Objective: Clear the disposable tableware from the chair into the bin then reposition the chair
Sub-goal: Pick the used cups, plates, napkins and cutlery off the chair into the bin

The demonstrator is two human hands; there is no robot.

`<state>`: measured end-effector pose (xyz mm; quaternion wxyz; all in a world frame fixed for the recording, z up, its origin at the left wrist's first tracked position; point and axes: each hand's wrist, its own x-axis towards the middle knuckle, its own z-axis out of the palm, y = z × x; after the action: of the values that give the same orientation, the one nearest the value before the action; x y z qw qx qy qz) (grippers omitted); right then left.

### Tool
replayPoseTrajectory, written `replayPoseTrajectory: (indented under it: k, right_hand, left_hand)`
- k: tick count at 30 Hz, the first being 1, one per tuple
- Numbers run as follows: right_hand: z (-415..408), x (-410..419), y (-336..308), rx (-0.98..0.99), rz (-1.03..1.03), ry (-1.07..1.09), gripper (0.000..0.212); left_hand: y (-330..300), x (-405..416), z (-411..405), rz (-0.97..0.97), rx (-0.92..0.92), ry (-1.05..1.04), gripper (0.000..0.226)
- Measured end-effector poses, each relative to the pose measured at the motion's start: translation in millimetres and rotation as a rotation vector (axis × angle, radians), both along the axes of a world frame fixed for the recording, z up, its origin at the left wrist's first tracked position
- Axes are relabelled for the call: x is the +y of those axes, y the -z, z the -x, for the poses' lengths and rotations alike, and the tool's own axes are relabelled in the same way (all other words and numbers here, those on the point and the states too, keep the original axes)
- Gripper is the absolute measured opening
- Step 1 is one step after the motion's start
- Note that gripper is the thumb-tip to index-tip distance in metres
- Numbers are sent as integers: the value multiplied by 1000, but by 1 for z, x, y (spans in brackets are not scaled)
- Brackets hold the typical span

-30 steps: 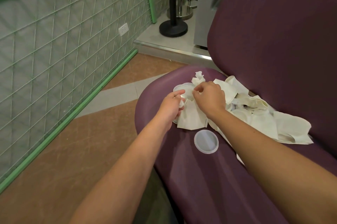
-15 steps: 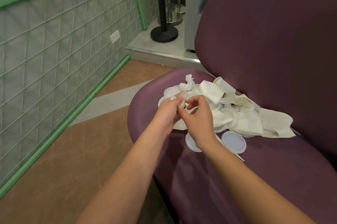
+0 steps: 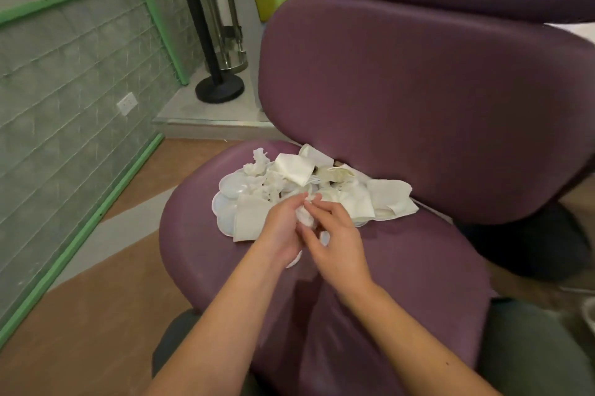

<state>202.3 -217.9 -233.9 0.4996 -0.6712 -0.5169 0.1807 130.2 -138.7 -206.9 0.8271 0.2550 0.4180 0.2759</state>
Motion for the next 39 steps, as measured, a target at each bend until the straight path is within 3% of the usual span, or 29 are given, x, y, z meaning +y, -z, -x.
replayPoseTrajectory:
  k: [7, 12, 20, 25, 30, 36, 39]
  right_hand:
    - [-85, -68, -25, 175, 8, 390, 17]
    - [-144, -135, -27, 287, -26, 628, 18]
    - [-206, -237, -16, 275, -59, 800, 24]
    - [-249, -286, -8, 106, 30, 941, 19]
    - [-288, -318, 6, 2, 211, 1007, 14]
    - [-331, -334, 31, 147, 236, 1096, 15]
    - [-350, -334, 49, 140, 248, 1101, 14]
  left_hand:
    - [-7, -57, -90, -134, 39, 383, 46]
    - [-9, -108, -155, -247, 18, 568, 17]
    - [3, -192, -257, -409, 109, 780, 25]
    - [8, -239, -304, -499, 171, 927, 20]
    - [32, -261, -344, -683, 289, 1038, 28]
    - [96, -255, -385, -1004, 679, 1050, 40]
    - [113, -253, -389, -1054, 719, 1138, 46]
